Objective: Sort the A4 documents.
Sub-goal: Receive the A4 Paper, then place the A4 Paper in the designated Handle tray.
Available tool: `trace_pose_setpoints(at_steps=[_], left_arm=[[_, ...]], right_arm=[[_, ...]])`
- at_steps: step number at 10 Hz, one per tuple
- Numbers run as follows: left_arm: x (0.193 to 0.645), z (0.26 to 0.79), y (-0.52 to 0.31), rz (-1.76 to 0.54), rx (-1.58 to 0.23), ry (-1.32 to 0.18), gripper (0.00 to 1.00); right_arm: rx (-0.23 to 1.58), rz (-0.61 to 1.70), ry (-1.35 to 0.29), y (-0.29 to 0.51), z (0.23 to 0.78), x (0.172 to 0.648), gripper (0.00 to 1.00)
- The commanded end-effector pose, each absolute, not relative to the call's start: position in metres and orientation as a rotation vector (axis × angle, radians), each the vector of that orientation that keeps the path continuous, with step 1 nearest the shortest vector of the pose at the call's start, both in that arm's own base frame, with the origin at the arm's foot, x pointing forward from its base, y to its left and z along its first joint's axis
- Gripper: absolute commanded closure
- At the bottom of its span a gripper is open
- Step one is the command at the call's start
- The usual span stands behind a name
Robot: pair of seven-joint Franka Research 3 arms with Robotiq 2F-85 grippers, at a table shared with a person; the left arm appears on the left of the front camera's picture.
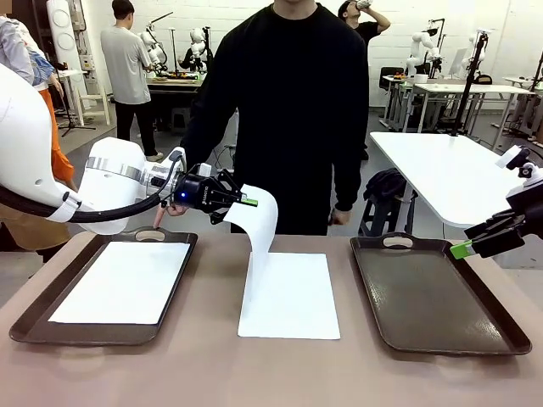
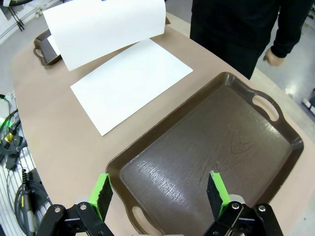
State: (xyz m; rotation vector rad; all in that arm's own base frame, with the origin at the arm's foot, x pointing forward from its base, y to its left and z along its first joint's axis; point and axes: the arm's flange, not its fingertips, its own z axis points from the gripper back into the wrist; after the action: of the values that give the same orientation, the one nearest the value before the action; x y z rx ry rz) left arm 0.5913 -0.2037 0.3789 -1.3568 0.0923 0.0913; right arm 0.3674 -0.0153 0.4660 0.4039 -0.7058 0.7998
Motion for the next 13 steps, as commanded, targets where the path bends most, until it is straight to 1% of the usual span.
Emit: trace_pose_setpoints(at_steps=[1,13], left_arm=[[0.5917,0.3795,-0.2046,0.103,-1.371,0.087,1.0],[0.5913,0.3789,-0.2037,0.091,-1.357,0.092,0.99]], right_arm=[[0.427,0.81,-0.723,-0.0158,0.4641,0.372,0.0],[0.427,0.81,-0.723,-0.0158,0.4641,0.372,0.0]])
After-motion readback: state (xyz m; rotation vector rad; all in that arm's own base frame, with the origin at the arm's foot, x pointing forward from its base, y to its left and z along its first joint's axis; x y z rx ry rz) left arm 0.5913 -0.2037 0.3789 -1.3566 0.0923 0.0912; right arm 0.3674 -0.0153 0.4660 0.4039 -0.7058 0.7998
